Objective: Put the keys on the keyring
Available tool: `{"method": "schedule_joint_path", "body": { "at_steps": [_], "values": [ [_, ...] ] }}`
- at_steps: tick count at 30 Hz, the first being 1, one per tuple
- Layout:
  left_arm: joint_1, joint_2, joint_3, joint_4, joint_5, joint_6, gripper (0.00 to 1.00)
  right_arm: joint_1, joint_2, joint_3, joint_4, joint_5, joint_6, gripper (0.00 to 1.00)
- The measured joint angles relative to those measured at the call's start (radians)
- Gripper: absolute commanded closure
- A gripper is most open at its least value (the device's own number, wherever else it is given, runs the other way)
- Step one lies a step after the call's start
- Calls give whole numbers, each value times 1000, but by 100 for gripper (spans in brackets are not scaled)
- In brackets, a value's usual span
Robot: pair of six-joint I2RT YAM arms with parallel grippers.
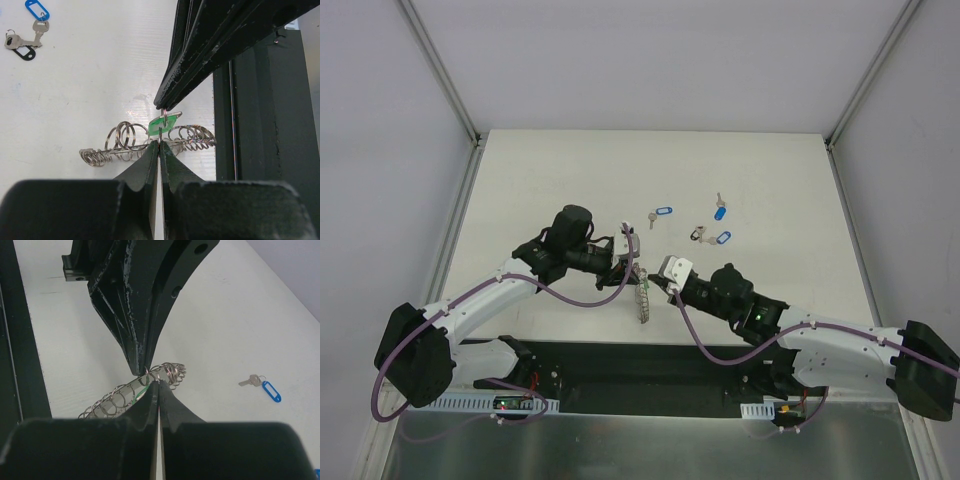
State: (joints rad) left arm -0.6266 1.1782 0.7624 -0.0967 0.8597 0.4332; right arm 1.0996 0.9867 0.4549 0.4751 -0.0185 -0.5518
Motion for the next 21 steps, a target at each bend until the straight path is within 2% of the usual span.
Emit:
{"method": "schedule_joint_path", "body": {
  "at_steps": [21],
  "values": [
    [0,0,0,1,0,0,100,13,24,0,16,34,-5,99]
  ]
}}
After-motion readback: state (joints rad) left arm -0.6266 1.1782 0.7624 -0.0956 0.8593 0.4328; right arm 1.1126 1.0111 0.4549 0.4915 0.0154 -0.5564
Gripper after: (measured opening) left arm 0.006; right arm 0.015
